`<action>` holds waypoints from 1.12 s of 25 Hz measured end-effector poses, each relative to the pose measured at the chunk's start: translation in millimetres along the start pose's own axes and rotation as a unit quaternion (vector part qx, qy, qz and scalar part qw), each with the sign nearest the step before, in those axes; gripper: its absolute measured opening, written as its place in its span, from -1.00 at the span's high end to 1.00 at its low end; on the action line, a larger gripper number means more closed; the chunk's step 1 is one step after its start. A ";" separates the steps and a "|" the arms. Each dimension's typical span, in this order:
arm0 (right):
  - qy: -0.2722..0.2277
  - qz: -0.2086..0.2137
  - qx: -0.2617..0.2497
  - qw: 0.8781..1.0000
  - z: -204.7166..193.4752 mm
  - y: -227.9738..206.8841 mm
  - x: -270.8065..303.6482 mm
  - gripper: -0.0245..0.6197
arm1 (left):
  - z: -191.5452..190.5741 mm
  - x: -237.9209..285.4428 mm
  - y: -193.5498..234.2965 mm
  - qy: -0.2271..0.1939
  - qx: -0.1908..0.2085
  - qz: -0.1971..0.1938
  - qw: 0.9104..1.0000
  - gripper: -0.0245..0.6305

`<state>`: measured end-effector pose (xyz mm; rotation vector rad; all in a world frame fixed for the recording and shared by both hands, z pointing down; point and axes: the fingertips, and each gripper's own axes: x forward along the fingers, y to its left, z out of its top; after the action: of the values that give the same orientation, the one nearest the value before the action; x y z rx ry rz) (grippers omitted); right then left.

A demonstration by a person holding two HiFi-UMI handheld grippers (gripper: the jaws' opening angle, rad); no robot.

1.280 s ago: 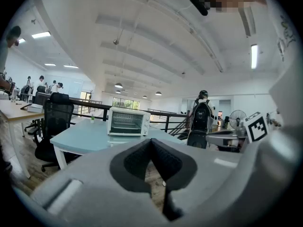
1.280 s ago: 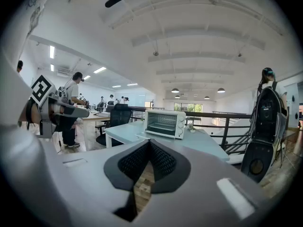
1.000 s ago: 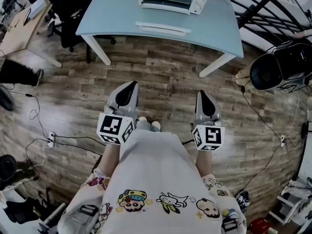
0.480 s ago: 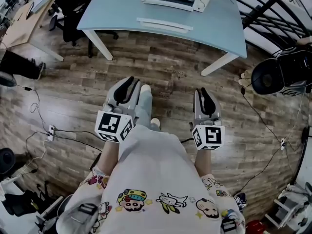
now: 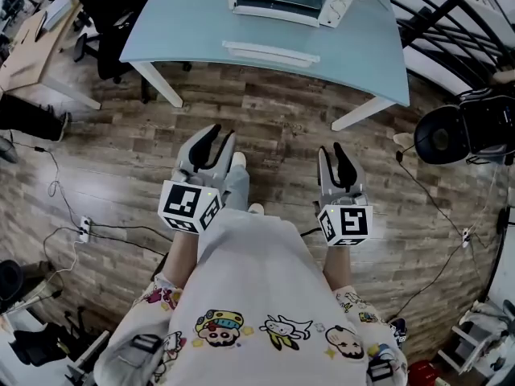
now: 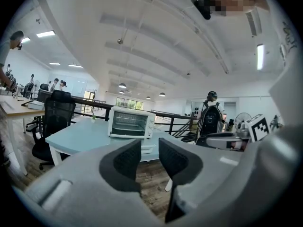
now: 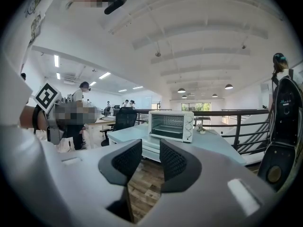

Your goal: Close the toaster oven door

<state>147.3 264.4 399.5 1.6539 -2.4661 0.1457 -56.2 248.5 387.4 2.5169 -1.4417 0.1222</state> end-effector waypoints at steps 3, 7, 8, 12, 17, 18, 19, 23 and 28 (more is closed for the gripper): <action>0.005 0.001 0.002 1.000 4.8 -5.4 28.1 0.57 | 4.9 22.8 17.2 0.005 -0.004 -0.005 1.000 0.59; 0.008 -0.003 0.000 1.000 16.1 -9.3 72.8 0.56 | 18.1 54.4 49.5 0.008 -0.005 -0.014 1.000 0.59; 0.008 -0.005 0.000 1.000 19.2 -10.2 84.3 0.55 | 21.8 62.3 58.5 0.009 -0.004 -0.016 1.000 0.59; 0.006 -0.012 -0.001 1.000 31.9 -16.0 125.1 0.55 | 37.3 90.4 90.6 0.005 -0.001 -0.020 1.000 0.59; 0.008 -0.025 -0.001 1.000 39.6 -19.8 163.5 0.55 | 46.5 117.8 123.6 0.009 0.000 -0.022 1.000 0.59; 0.010 -0.027 0.001 1.000 39.5 -19.5 170.5 0.55 | 47.8 122.4 129.6 0.010 -0.001 -0.024 1.000 0.59; 0.012 -0.029 0.003 0.999 39.9 -19.4 177.4 0.55 | 49.3 126.9 135.2 0.010 -0.001 -0.027 1.000 0.59; 0.015 -0.041 0.005 0.999 44.5 -18.6 200.9 0.55 | 53.9 141.6 153.6 0.017 -0.001 -0.038 0.999 0.59; 0.027 -0.048 0.002 0.998 42.0 -15.9 216.1 0.54 | 46.8 155.3 163.5 0.034 -0.004 -0.053 0.998 0.59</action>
<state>78.2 54.8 399.8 1.7424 -2.3436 0.1815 -119.5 27.4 398.2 2.5496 -1.2787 0.1814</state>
